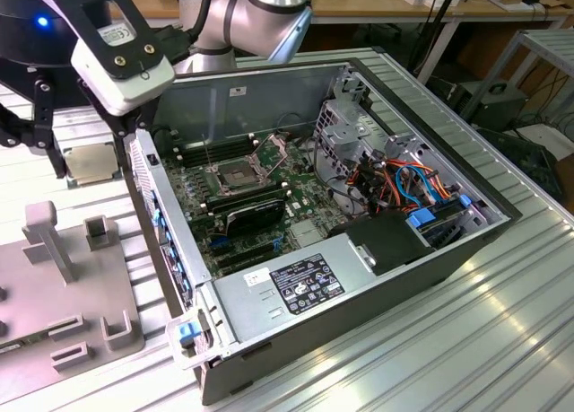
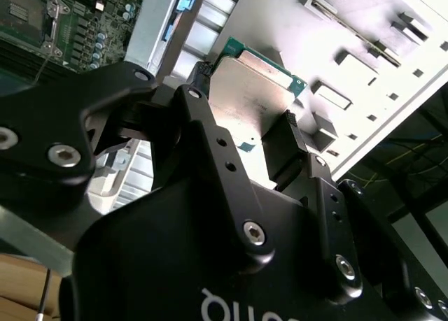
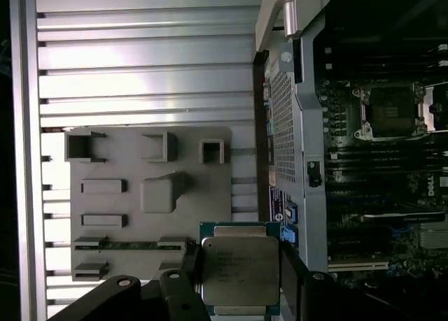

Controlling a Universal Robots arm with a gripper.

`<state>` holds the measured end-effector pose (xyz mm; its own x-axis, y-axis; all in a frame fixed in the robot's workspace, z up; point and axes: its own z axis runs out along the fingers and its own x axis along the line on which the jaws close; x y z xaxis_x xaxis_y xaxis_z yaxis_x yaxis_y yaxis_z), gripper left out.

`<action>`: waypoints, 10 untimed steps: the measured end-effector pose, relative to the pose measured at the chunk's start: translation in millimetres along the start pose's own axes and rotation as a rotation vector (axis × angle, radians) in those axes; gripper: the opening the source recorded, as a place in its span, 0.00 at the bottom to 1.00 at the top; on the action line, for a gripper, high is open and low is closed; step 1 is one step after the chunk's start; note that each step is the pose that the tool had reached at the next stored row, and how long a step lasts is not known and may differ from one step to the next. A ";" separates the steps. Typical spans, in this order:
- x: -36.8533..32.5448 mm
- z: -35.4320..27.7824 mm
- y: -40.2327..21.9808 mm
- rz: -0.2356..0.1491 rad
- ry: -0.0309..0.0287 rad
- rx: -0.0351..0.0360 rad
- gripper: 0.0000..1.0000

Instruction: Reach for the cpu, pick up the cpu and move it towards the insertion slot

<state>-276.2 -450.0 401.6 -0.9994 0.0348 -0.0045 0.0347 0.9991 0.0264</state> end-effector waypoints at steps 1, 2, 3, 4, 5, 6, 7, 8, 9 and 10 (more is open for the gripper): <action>-1.5 0.0 0.0 0.000 0.0001 0.0000 0.55; -2.8 0.0 0.1 0.000 0.0000 0.0000 0.55; -4.2 0.0 0.1 0.000 0.0000 0.0000 0.55; -6.4 0.0 0.2 0.000 0.0001 0.0000 0.55; -8.3 0.0 0.3 0.000 0.0001 0.0001 0.55; -9.7 0.0 0.3 0.000 0.0001 0.0001 0.55; -12.0 0.1 0.4 0.000 0.0001 0.0001 0.55; -14.0 0.1 0.5 0.000 0.0001 0.0001 0.55; -16.4 0.1 0.6 0.000 0.0001 0.0001 0.55; -17.9 0.1 0.6 0.000 0.0001 0.0001 0.55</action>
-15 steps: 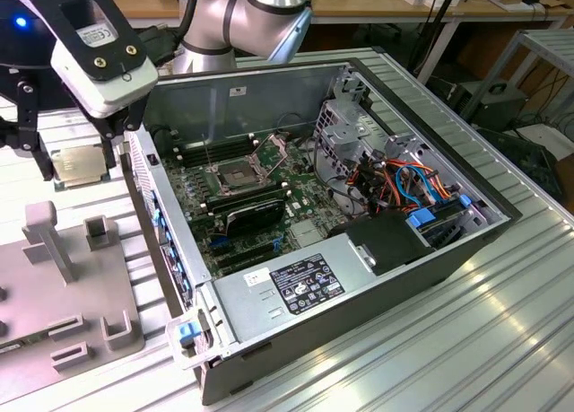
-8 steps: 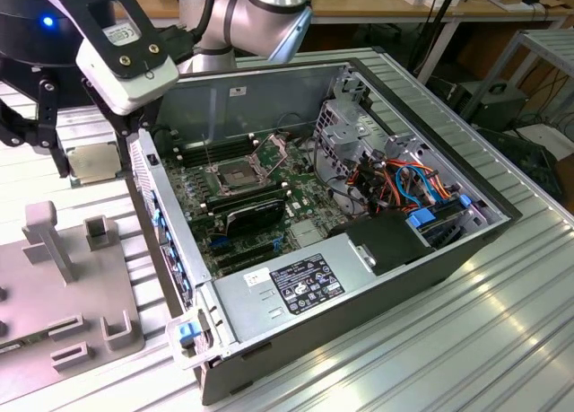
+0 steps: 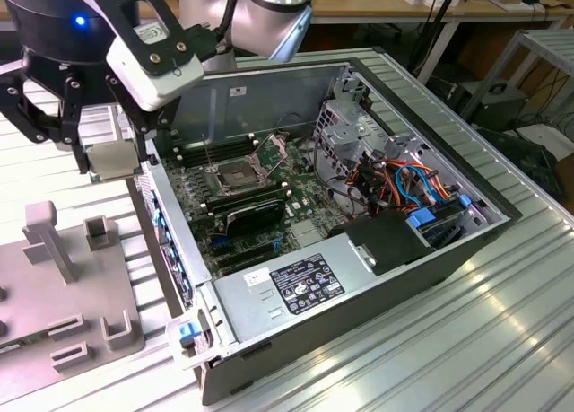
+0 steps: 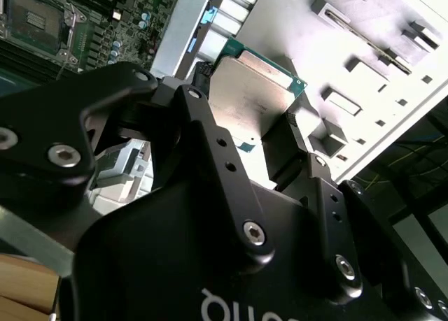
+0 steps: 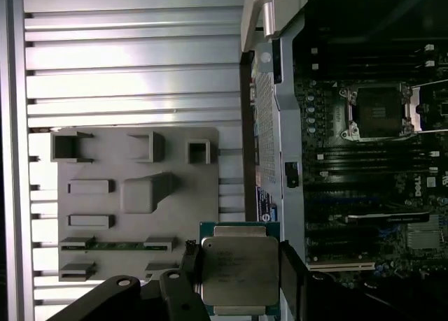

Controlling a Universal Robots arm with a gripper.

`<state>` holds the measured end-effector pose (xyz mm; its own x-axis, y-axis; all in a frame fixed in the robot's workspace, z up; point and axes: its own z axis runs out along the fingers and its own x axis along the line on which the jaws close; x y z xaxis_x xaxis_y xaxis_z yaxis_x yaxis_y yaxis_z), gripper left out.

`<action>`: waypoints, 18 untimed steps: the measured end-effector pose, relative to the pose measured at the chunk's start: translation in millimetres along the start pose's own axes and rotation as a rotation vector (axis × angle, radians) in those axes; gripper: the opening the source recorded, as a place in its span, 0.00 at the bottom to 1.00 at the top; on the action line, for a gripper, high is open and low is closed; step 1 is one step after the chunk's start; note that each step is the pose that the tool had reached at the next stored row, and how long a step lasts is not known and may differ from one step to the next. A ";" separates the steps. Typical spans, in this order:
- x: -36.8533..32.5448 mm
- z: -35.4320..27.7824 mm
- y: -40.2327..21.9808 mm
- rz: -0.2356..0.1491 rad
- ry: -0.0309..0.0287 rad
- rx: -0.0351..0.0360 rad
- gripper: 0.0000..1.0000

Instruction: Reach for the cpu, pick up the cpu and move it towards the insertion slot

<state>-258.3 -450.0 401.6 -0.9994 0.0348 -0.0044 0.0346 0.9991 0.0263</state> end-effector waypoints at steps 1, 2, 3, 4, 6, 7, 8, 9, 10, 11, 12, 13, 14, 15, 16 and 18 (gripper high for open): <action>-2.3 0.0 0.1 0.000 0.0000 0.0001 0.55; -4.0 0.1 0.1 0.000 0.0000 0.0000 0.55; -6.0 0.1 0.2 0.000 0.0000 0.0000 0.55; -7.9 0.2 0.3 0.000 -0.0001 0.0000 0.55; -11.5 0.3 0.4 0.000 0.0000 0.0000 0.55; -15.0 0.3 0.5 0.000 -0.0001 0.0001 0.55; -17.1 0.4 0.6 0.000 -0.0001 0.0002 0.55; -19.2 0.4 0.7 0.000 -0.0001 0.0004 0.55; -21.2 0.5 0.7 0.001 -0.0001 0.0008 0.55; -22.9 0.5 0.8 0.001 -0.0001 0.0011 0.55; -24.7 0.6 0.9 0.001 -0.0001 0.0014 0.55; -26.5 0.6 1.0 0.001 -0.0001 0.0016 0.55; -28.2 0.7 1.3 0.001 -0.0001 0.0016 0.55; -29.7 0.7 1.4 0.001 -0.0001 0.0017 0.55; -31.2 0.8 1.6 0.001 -0.0001 0.0017 0.55; -34.5 1.0 2.1 0.001 -0.0002 0.0021 0.55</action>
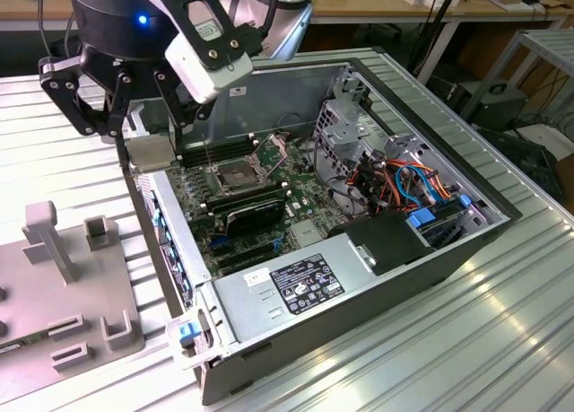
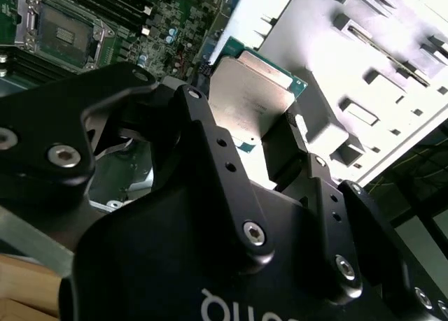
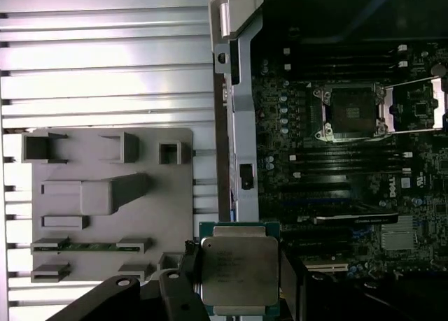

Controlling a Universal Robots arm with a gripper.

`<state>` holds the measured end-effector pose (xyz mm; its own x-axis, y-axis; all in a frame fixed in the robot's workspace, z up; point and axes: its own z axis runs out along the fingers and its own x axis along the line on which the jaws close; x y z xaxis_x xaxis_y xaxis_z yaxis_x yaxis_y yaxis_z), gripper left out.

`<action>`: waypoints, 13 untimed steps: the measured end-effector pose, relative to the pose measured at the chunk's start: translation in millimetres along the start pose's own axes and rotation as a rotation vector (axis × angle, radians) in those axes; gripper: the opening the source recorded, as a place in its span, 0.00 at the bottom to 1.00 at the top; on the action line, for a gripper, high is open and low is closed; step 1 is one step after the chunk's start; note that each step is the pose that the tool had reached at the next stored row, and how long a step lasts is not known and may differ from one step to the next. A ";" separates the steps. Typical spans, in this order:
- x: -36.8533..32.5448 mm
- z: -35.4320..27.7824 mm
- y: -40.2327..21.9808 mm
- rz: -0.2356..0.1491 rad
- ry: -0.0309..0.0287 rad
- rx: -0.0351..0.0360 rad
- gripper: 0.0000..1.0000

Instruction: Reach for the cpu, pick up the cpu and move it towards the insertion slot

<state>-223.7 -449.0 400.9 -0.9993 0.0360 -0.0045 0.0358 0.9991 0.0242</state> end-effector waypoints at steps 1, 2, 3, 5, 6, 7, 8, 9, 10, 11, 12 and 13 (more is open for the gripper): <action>-1.9 0.1 0.4 0.000 -0.0001 0.0001 0.55; -3.7 0.1 0.9 0.000 0.0000 0.0005 0.55; -5.3 0.1 1.4 0.000 0.0001 0.0008 0.55; -8.8 0.2 2.6 0.000 0.0001 0.0011 0.55; -12.6 0.3 3.8 0.000 0.0000 0.0015 0.55; -15.6 0.4 4.8 0.000 0.0000 0.0019 0.55; -17.1 0.4 5.1 0.000 0.0000 0.0022 0.55; -18.2 0.4 5.3 0.000 -0.0001 0.0024 0.55; -19.3 0.5 5.5 0.000 -0.0001 0.0027 0.55; -20.4 0.5 5.6 0.000 -0.0001 0.0029 0.55; -21.3 0.5 5.6 0.001 -0.0001 0.0032 0.55; -22.4 0.5 5.7 0.001 -0.0001 0.0036 0.55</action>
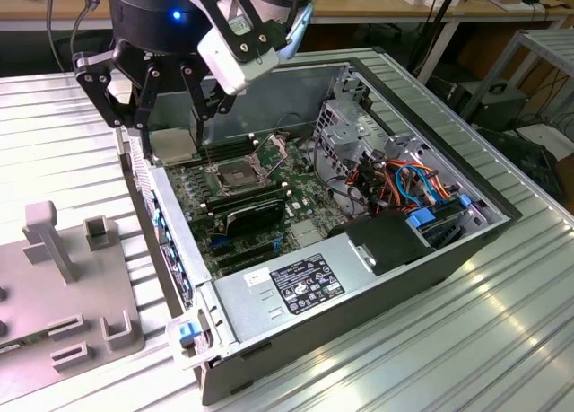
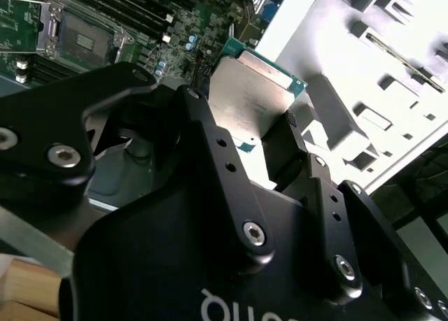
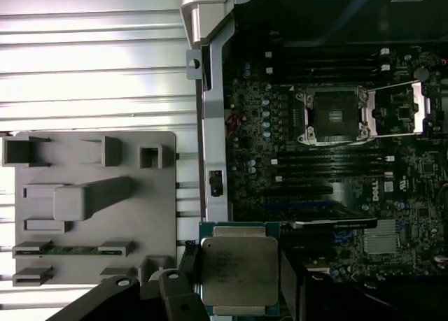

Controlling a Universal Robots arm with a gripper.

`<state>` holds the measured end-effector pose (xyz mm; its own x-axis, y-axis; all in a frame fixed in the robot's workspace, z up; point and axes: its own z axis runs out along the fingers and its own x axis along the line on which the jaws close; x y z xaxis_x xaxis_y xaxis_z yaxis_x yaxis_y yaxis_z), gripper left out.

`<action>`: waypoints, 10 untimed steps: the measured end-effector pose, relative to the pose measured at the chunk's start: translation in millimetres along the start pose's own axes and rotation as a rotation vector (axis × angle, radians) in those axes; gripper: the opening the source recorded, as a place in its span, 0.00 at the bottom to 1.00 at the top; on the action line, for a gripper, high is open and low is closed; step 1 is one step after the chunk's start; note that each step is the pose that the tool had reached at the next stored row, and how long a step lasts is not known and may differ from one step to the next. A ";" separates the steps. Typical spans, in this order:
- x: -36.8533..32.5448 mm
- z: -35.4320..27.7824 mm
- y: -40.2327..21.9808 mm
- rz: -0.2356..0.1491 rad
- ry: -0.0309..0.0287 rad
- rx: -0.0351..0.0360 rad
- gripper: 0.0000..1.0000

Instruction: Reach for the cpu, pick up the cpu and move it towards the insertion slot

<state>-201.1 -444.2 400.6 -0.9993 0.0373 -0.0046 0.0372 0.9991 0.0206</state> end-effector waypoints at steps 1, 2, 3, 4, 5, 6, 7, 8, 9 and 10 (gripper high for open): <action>-0.7 0.0 0.1 0.000 0.0000 0.0006 0.55; -1.4 0.0 0.1 0.001 -0.0001 0.0014 0.55; -1.9 0.0 0.1 0.001 -0.0001 0.0021 0.55; -2.6 0.0 0.3 0.001 -0.0001 0.0028 0.55; -3.2 0.1 0.4 0.001 -0.0002 0.0036 0.55; -3.7 0.1 0.5 0.001 -0.0002 0.0047 0.55; -4.3 0.1 0.6 0.001 -0.0002 0.0059 0.55; -5.3 0.1 0.7 0.001 -0.0003 0.0075 0.55; -6.0 0.1 0.9 0.001 -0.0003 0.0082 0.55; -7.3 0.1 1.4 0.001 -0.0003 0.0094 0.55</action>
<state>-193.8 -443.0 400.5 -0.9992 0.0387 -0.0050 0.0386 0.9992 0.0112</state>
